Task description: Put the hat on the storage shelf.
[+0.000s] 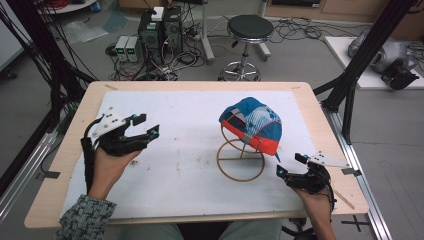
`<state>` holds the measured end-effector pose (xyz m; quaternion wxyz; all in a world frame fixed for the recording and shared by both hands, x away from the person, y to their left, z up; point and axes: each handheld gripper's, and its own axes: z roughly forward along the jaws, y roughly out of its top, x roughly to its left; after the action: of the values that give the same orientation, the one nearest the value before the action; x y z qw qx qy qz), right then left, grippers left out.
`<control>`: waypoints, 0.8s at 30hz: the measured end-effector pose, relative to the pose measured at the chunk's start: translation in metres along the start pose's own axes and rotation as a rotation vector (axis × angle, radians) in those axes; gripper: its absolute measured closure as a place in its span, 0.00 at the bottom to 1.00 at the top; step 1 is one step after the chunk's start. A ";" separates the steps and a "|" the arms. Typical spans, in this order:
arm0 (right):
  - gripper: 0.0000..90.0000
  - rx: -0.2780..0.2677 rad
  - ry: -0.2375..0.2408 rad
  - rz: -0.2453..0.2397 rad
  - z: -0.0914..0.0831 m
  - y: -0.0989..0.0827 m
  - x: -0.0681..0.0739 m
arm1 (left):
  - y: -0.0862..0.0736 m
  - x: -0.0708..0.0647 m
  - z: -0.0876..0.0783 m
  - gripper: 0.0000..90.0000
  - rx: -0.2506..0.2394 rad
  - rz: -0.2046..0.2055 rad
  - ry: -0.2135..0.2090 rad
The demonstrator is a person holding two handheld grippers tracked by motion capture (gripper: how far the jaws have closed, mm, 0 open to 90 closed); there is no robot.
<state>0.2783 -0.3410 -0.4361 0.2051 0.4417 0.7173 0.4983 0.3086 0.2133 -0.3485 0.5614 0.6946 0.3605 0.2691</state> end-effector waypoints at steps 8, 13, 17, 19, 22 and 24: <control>0.07 -0.067 0.023 0.057 -0.007 0.000 -0.008 | -0.043 0.031 -0.017 0.38 0.015 -0.084 0.147; 0.07 -0.068 0.008 0.053 -0.009 0.000 -0.006 | -0.059 0.044 -0.029 0.34 0.013 -0.118 0.191; 0.07 -0.083 -0.004 0.068 -0.012 -0.001 -0.009 | -0.070 0.051 -0.035 0.32 0.015 -0.134 0.196; 0.07 -0.087 -0.006 0.092 -0.012 -0.001 -0.011 | -0.075 0.053 -0.037 0.31 0.029 -0.135 0.201; 0.07 -0.096 -0.007 0.117 -0.011 0.000 -0.014 | -0.080 0.057 -0.038 0.30 0.043 -0.140 0.209; 0.07 -0.099 -0.008 0.124 -0.011 -0.001 -0.016 | -0.082 0.060 -0.039 0.30 0.042 -0.136 0.218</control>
<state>0.2783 -0.3600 -0.4348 0.1984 0.4767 0.6620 0.5433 0.2974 0.2931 -0.4215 0.5211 0.6469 0.4713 0.2965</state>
